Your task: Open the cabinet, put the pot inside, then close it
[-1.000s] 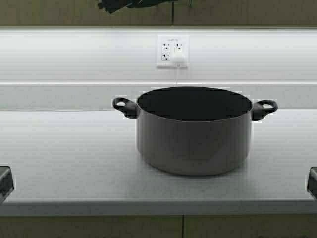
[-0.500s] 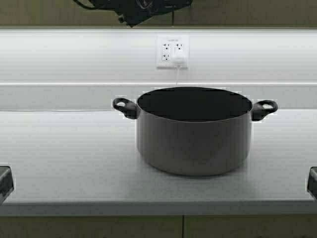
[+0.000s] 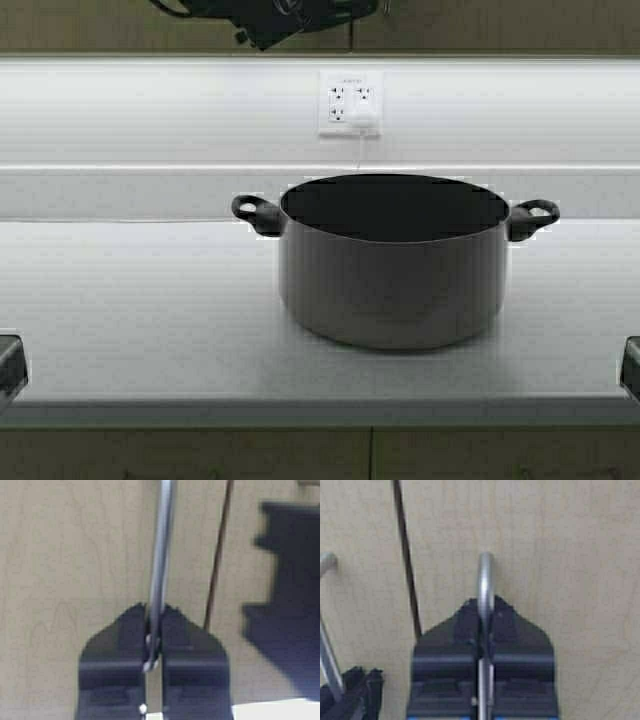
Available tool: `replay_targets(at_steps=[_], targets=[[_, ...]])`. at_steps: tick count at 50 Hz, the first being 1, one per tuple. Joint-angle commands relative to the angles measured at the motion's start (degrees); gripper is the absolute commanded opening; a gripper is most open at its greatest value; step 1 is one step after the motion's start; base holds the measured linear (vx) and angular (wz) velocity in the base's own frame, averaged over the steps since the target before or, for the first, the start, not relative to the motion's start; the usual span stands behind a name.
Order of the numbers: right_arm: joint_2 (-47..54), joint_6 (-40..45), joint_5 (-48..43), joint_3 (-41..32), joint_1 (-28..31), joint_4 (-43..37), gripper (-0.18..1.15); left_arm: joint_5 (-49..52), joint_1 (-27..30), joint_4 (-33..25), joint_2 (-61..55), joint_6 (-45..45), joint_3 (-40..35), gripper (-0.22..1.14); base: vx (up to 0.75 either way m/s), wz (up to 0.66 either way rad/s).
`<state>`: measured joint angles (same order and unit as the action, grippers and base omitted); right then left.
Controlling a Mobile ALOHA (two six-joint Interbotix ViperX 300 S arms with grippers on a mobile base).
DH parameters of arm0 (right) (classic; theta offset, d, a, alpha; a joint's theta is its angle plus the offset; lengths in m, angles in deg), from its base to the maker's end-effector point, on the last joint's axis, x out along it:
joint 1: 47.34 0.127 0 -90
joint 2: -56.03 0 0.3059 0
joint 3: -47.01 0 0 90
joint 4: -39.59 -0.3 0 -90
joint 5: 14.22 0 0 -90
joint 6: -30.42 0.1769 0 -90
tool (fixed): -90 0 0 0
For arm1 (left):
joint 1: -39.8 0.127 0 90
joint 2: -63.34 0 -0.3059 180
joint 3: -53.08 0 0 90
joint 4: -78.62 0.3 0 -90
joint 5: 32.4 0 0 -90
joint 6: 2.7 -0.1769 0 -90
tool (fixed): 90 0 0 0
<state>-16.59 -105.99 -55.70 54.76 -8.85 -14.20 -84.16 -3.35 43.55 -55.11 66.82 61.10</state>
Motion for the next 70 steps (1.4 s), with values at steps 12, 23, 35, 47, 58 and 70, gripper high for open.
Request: replay_targets(at_steps=[12,23,35,47,58,70], targets=[[-10.2,-0.18,10.46,5.8,0.26,0.44,0.06,5.71,-0.53,0.18,11.43,0.97,8.96,0.03,-0.01,0.0],[-18.98,-0.53,17.93,14.06,0.26,1.32,0.06,7.47,-0.44,0.35,22.68,-0.09,21.36,0.03,0.02,-0.01],[-25.58,-0.62,21.45,20.04,-0.09,2.81,0.06,11.43,-0.26,0.44,32.26,-2.9,29.79,0.03,-0.03,-0.03],[-30.59,-0.62,31.82,22.32,-4.13,5.45,0.06,22.32,3.16,0.44,42.01,-5.36,33.49,0.03,-0.08,-0.04],[-33.22,-0.26,36.83,23.2,-6.59,5.71,0.06,31.55,7.12,0.44,47.9,-8.09,33.93,0.03,-0.1,-0.02],[-36.56,0.0,40.69,26.02,-9.76,5.71,0.06,37.62,11.07,0.44,52.29,-9.14,35.07,0.03,-0.09,-0.02]])
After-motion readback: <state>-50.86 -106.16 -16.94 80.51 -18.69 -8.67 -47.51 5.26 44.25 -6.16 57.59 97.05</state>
